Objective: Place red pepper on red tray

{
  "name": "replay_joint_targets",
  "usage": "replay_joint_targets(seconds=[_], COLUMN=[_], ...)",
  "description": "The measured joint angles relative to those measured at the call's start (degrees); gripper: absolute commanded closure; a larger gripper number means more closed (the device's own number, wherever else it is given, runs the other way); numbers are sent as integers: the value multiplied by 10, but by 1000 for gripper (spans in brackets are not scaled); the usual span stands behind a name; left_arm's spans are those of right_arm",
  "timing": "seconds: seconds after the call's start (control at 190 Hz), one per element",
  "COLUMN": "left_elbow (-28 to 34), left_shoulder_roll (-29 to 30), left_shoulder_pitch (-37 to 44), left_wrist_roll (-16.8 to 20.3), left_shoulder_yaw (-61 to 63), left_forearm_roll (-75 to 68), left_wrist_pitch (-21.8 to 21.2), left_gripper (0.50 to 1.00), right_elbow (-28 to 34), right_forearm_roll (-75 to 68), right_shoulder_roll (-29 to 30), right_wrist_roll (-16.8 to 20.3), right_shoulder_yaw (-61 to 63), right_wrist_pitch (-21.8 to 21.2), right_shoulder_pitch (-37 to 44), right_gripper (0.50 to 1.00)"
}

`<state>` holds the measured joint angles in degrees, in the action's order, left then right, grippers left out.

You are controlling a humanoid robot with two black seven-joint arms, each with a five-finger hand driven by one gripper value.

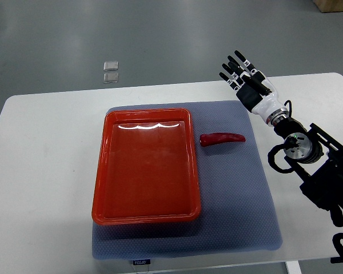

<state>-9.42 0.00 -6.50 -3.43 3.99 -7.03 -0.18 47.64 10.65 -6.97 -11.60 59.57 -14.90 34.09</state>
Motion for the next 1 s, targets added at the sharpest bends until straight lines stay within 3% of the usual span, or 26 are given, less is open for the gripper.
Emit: replay_joint_targets(seconds=[0.732,1.0], left_elbow=[0,0], left_shoulder_roll=[0,0], left_shoulder_pitch=[0,3], left_wrist_roll=[1,1], left_shoulder_yaw=[0,-2], left_forearm_roll=[0,0], left_wrist_pitch=[0,0], left_gripper=[500,500], right_elbow=[6,24], right_forearm_roll=[5,126], right_shoulder_roll=[-2,-31], right_wrist_roll=[0,0], right_shoulder_yaw=[-8,-77], right_wrist_pitch=[-1,-5], right_shoulder_pitch=[10,47], right_gripper=[585,587])
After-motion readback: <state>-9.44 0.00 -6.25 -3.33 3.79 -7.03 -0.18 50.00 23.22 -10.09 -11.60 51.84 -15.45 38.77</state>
